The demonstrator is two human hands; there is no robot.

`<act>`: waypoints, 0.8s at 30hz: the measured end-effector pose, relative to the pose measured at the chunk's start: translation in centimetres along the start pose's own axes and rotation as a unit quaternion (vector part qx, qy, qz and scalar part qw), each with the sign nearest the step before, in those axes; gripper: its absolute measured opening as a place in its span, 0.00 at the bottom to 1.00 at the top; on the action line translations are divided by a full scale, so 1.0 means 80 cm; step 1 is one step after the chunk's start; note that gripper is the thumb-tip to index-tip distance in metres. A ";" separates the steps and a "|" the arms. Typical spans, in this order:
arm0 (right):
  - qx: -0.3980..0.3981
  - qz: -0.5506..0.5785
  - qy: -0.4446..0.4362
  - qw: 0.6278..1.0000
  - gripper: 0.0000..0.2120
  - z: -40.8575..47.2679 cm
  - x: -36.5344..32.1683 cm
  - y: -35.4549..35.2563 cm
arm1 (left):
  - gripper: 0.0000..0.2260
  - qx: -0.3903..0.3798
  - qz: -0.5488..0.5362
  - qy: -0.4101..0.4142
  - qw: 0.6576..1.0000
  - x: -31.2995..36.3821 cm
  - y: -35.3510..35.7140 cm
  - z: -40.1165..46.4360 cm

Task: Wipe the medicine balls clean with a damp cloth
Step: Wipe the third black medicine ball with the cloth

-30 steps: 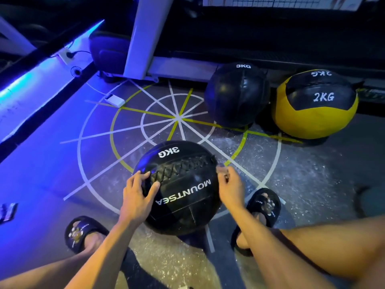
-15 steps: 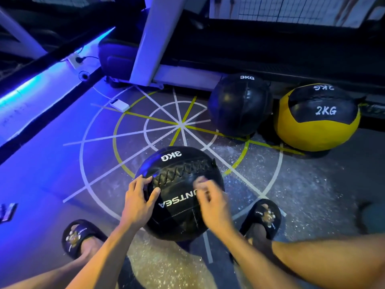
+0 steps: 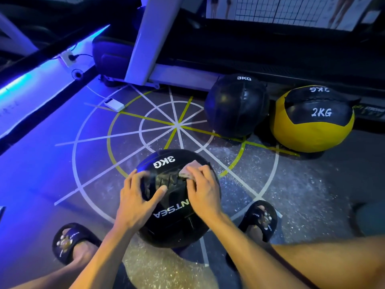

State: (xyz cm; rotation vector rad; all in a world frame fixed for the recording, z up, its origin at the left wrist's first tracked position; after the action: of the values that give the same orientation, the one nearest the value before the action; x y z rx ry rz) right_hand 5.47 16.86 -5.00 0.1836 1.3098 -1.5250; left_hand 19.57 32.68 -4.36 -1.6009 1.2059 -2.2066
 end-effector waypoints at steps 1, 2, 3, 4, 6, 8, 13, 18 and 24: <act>-0.008 -0.005 -0.027 1.000 0.17 -0.008 -0.002 0.000 | 0.37 -0.013 0.020 0.013 1.000 0.003 0.005 0.001; -0.021 -0.003 -0.057 0.998 0.19 -0.016 -0.002 -0.001 | 0.41 -0.023 0.040 0.017 0.999 0.004 0.009 0.000; -0.040 0.003 -0.078 0.996 0.20 -0.021 0.002 -0.002 | 0.43 -0.027 0.052 0.015 0.998 0.001 0.011 -0.004; -0.053 0.004 -0.087 0.995 0.20 -0.019 0.011 -0.005 | 0.44 -0.025 0.048 0.011 0.998 -0.002 0.012 -0.008; -0.051 -0.018 -0.034 0.998 0.15 -0.001 0.041 -0.009 | 0.41 -0.018 0.023 0.009 1.000 -0.008 0.009 -0.015; -0.025 -0.059 0.097 0.993 0.07 0.023 0.066 -0.009 | 0.39 -0.015 0.012 0.002 1.000 -0.010 0.005 -0.022; -0.057 -0.013 0.017 0.998 0.17 0.001 0.020 -0.005 | 0.38 -0.016 -0.005 0.001 1.000 -0.018 -0.002 -0.022; -0.080 -0.048 0.101 0.991 0.08 0.019 0.054 -0.025 | 0.37 -0.011 -0.012 -0.002 1.000 -0.027 -0.011 -0.027; -0.119 0.063 0.151 0.979 0.07 -0.002 0.044 -0.050 | 0.37 -0.021 -0.010 -0.005 1.000 -0.043 -0.021 -0.017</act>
State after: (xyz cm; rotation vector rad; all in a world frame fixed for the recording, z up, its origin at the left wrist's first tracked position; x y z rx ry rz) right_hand 0.85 14.20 -4.99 0.3485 1.6771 -1.2543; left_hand 20.35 36.42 -5.88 -1.6454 1.2472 -2.1970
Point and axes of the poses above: each hand's wrist, its own z-axis towards the middle knuckle, its own y-axis out of the palm, x = y × z, the point moved 1 cm from there along z, towards the middle knuckle, and after that the axes turned 13 degrees about x, right-handed, at the moved point
